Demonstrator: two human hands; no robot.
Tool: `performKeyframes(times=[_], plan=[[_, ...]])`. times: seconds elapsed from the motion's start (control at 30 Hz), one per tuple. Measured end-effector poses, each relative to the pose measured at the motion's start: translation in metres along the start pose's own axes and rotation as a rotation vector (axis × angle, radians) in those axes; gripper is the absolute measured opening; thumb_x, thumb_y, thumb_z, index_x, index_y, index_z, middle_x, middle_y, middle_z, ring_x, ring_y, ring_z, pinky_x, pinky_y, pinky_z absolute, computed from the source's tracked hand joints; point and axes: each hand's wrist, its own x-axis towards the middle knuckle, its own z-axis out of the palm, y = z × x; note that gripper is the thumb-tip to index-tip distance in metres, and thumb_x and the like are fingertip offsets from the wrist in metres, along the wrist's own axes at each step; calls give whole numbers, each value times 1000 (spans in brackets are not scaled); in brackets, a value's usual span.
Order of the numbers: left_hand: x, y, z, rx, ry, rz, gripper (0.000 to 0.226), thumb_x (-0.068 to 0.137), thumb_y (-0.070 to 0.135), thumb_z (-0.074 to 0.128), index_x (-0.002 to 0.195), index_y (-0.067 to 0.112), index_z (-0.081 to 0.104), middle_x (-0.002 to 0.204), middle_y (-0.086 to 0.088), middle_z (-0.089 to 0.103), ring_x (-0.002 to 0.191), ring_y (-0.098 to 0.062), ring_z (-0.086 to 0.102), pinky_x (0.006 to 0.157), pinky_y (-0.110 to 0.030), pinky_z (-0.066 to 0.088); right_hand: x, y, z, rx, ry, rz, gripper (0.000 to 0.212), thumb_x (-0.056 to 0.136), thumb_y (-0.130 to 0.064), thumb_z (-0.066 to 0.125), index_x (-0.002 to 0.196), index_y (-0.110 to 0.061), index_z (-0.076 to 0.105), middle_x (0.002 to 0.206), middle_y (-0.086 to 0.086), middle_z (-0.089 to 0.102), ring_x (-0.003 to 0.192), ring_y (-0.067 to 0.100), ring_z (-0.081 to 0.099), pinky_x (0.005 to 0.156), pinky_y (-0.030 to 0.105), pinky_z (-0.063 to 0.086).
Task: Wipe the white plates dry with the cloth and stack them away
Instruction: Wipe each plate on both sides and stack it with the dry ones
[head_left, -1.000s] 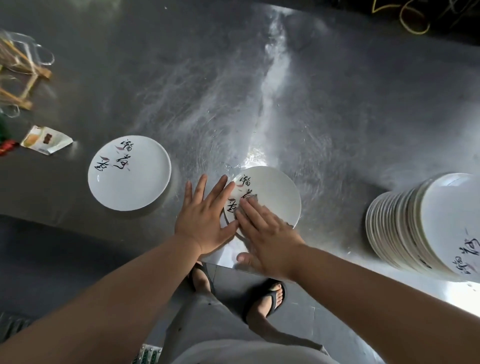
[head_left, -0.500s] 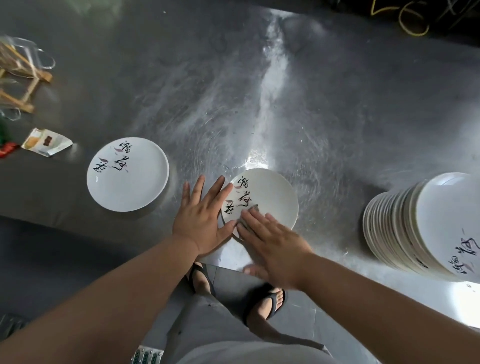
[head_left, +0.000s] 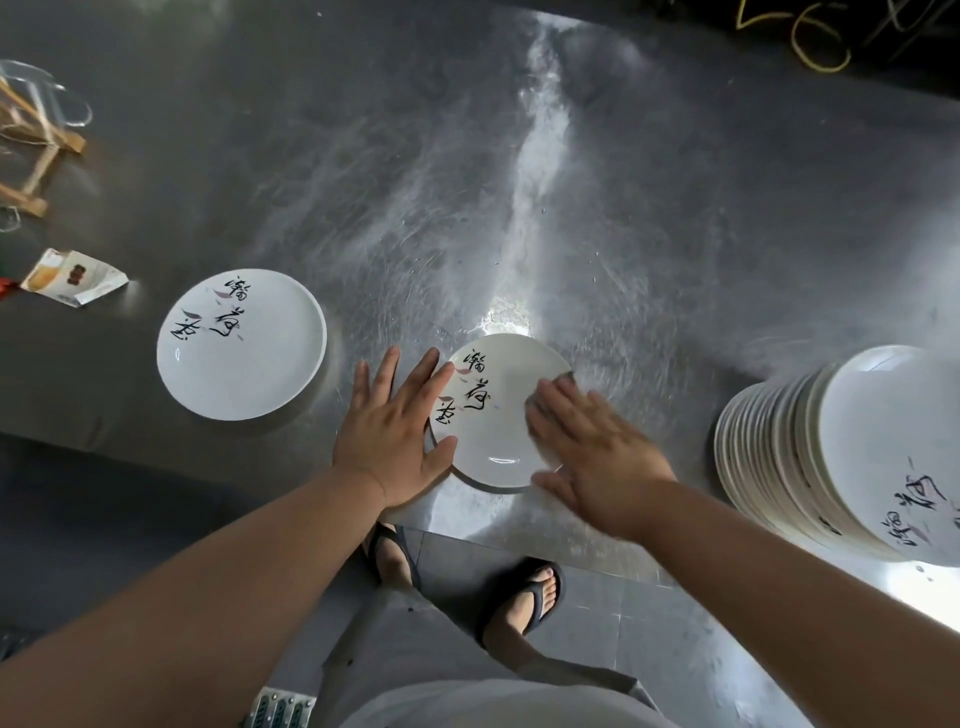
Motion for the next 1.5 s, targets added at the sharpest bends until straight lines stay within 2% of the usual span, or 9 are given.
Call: performKeyframes(times=[0.2,0.33,0.43,0.5,0.7,0.8,0.97,1.23,1.5], plan=[[0,1,1,-10,20,1,88,94,66,32,166,32,-5,175,4,6,160,-41,3,126,-65,3,-8,-43,3,31,-37,88,93,98,-73,15,167,-12,4,174,11,-14,158,31,-19,122,42,-14],[0,1,2,-25,26,2,89,92,64,35,166,34,-5,175,2,6,160,-40,5,126,-65,5,-23,-51,20,56,-57,-77,85,101,-71,26,168,-19,13,175,6,-2,160,28,-9,127,49,1],[-1,-1,3,-16,25,-9,88,95,66,29,165,34,-14,176,3,-1,160,-39,-1,126,-63,2,-14,-16,10,25,12,78,77,102,-63,27,164,-18,29,174,7,16,160,29,8,127,53,23],[-1,1,1,-15,21,-7,86,95,64,27,164,35,-17,176,4,-2,160,-38,-3,126,-63,2,-10,-7,4,18,-17,147,79,101,-64,26,163,-15,30,173,9,15,161,29,5,129,50,15],[-2,-2,-2,-112,113,-17,66,102,38,36,166,35,16,171,-6,26,156,-38,24,127,-61,10,-30,-51,22,-39,-37,-146,83,96,-71,44,158,-17,42,168,10,34,156,32,28,123,47,23],[-2,-2,-4,-107,57,-5,73,99,57,36,166,36,14,173,4,20,158,-36,14,127,-62,7,-17,-48,14,-75,-80,-221,84,102,-75,28,161,-16,36,171,11,27,159,31,20,126,49,15],[0,-1,-3,-36,-4,-19,81,94,61,28,164,41,-10,174,14,-3,160,-35,-3,127,-60,-5,65,-27,-28,-183,-117,-100,89,101,-74,11,166,-18,-13,170,5,-29,156,25,-29,129,44,-11],[1,-1,-4,-27,-12,-34,71,96,56,25,163,49,1,174,14,-6,160,-34,-8,127,-62,-5,20,-29,-18,-159,-162,156,95,97,-76,4,164,-10,-16,168,11,-32,154,29,-32,126,43,-16],[1,1,-5,-32,-15,-38,74,93,56,33,163,44,10,174,13,0,160,-33,-4,128,-60,-3,49,-16,-25,-103,-120,90,89,102,-72,11,165,-15,-13,168,3,-34,153,23,-36,128,43,-13]])
